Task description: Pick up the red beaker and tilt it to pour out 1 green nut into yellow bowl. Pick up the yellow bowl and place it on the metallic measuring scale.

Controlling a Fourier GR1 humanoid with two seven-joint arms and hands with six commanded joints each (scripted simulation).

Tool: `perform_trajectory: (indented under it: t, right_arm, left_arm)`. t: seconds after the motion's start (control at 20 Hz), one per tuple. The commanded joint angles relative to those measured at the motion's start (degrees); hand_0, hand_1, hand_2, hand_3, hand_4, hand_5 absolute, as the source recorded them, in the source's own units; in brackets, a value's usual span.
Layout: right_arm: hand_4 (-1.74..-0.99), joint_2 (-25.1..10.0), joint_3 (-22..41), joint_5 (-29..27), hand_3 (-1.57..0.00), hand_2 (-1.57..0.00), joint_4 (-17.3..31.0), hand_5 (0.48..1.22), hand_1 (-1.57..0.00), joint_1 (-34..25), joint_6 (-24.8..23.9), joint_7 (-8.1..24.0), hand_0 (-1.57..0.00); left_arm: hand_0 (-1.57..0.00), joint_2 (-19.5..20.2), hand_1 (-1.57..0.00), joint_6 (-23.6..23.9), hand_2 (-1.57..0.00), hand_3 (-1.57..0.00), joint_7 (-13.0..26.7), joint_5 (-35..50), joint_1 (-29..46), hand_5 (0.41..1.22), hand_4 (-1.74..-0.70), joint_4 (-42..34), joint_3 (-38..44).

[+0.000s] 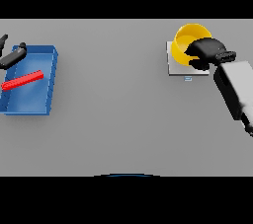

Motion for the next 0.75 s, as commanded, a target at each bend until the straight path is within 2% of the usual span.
perform_trajectory:
  t: [0.0,0.15,0.3,0.45,0.7]
  right_arm:
    - [-1.592,0.21,-0.4,-0.54,-0.82,-1.01,0.17,1.074,-1.12,0.19,0.36,-0.04,-1.33]
    - [-1.513,-0.05,-1.73,-2.14,-0.48,-0.58,0.0,0.923,-0.67,0.31,1.98,0.63,-0.76]
    - [-1.476,-0.09,-1.66,-2.39,-0.26,-0.3,-0.76,0.847,-0.38,0.46,3.24,1.51,-0.39]
    - [-1.435,-0.44,-0.96,-1.6,-0.13,-0.15,-0.19,0.817,-0.19,0.12,3.43,1.02,-0.2]
    - [-1.39,-0.09,-0.36,-1.19,-0.04,-0.05,0.09,0.779,-0.06,0.17,4.49,1.93,-0.06]
  left_arm:
    - [0.0,0.25,0.0,0.13,0.0,0.0,-0.52,-0.12,0.41,0.774,-0.84,-0.26,0.1]
    - [0.0,-0.24,0.0,0.3,0.0,0.0,-0.1,0.47,-0.12,0.764,-0.84,-0.59,0.29]
    - [0.0,0.18,0.0,0.1,0.0,0.0,-0.11,0.08,0.68,0.754,-0.83,-0.49,0.13]
    - [0.0,-0.5,0.0,0.48,0.0,0.0,0.28,-0.09,0.03,0.752,-0.83,-0.54,-0.25]
    - [0.0,-0.27,0.0,0.39,0.0,0.0,0.2,-0.1,0.13,0.76,-0.83,-0.68,-0.21]
